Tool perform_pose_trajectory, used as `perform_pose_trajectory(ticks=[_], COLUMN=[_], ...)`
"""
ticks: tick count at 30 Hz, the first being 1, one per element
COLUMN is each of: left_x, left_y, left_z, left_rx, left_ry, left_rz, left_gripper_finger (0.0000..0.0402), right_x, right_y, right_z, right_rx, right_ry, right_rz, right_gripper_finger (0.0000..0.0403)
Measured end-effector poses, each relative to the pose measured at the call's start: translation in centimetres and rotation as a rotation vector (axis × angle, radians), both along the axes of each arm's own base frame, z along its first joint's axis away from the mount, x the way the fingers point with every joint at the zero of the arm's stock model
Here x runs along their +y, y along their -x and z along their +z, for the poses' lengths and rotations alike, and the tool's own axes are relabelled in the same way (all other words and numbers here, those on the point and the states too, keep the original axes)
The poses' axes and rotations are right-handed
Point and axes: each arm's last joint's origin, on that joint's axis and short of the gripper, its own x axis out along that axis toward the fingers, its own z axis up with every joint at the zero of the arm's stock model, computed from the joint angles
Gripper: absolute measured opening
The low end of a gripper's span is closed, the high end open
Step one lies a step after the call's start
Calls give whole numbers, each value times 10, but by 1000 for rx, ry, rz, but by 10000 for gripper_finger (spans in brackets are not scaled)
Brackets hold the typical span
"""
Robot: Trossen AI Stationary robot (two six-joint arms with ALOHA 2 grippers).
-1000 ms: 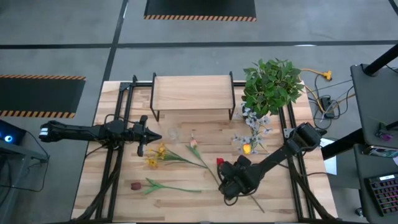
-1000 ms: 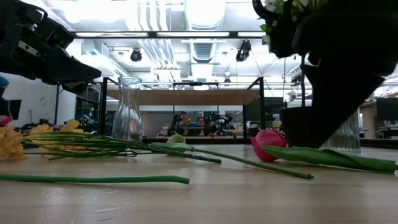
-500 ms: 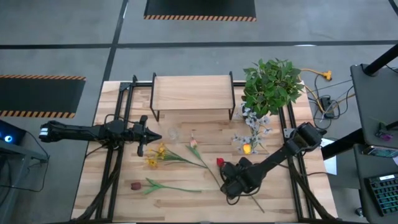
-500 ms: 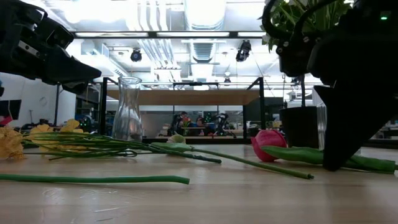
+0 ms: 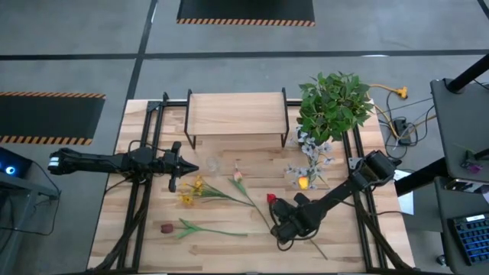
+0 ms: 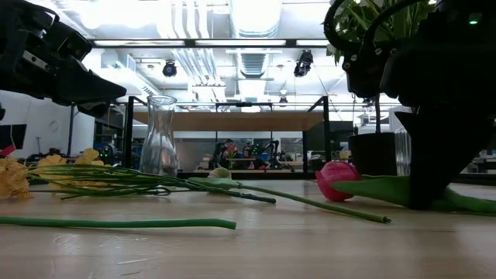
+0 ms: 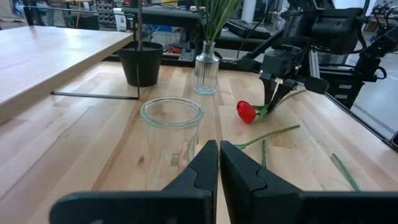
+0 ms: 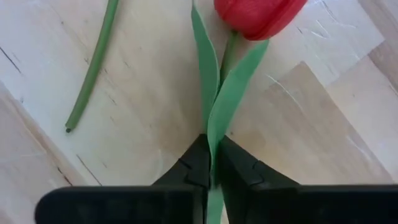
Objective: Pick and place flowers into a vace then onto a shelf
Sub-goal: Put the red tulip into the right transparent vase
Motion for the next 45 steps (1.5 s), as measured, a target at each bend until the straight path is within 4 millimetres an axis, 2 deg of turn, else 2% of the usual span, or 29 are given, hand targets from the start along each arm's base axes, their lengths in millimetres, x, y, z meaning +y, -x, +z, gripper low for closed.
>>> perform_pose_trajectory(ticks=[4, 10, 16, 23, 28, 36, 45], left_x=[0, 0, 0, 0, 0, 0, 0], left_y=[0, 0, 0, 0, 0, 0, 0], left_z=[0, 0, 0, 0, 0, 0, 0], left_rx=[0, 0, 0, 0, 0, 0, 0], left_ry=[0, 0, 0, 0, 0, 0, 0], left_rz=[-1, 0, 0, -1, 0, 0, 0], left_gripper_finger=[0, 0, 0, 0, 0, 0, 0], right_x=[6, 18, 37, 54, 59, 61, 61], right_y=[6, 24, 56, 84, 92, 96, 98], right_z=[11, 54, 95, 112, 116, 117, 128], right_rx=[-16, -254, -532, -727, -792, -769, -555], right_ry=[8, 105, 292, 475, 587, 581, 146], right_rz=[25, 65, 163, 223, 251, 297, 452], right_gripper_finger=[13, 13, 13, 12, 12, 12, 12])
